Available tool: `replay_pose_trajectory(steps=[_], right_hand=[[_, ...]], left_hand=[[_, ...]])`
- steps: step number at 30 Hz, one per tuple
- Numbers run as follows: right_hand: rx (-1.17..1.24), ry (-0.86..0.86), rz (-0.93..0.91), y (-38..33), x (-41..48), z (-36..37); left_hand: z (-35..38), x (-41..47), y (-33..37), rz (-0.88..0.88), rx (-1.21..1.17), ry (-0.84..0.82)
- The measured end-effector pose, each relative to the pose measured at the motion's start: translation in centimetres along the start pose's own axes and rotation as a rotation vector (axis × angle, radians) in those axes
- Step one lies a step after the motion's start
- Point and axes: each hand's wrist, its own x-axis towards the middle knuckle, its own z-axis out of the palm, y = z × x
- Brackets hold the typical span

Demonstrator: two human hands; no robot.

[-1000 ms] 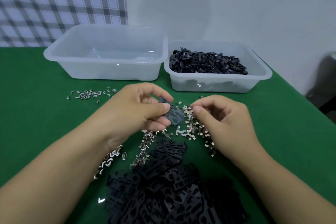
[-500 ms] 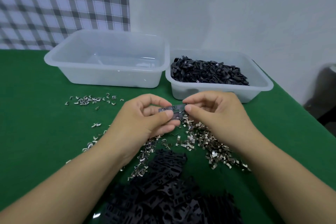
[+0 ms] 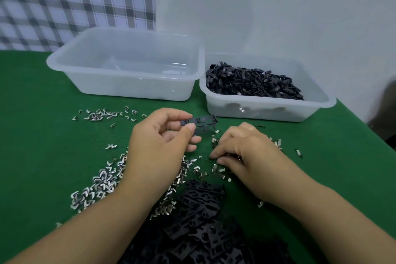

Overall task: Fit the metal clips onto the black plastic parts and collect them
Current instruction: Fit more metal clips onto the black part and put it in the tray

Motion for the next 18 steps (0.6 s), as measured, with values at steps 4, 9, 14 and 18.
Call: replay_pose_trajectory(steps=[4,9,14,18], right_hand=[[-0.034,-0.023,-0.020,-0.1,0.3,0.2],[0.138,0.237,0.081,-0.1,0.0,0.5],[0.258,0.449,0.168,-0.6,0.2,1.0],[0.234,0.458,0.169,-0.9,0.4,1.5]], left_hand=[[-0.1,-0.1,-0.1,0.015,0.068,-0.049],[-0.3,-0.2,-0.1,0.067,0.280,-0.071],[0.1,-0.9,0.2,0.314,0.521,-0.145],[0.1,-1.0,0.1,0.417,0.594,-0.147]])
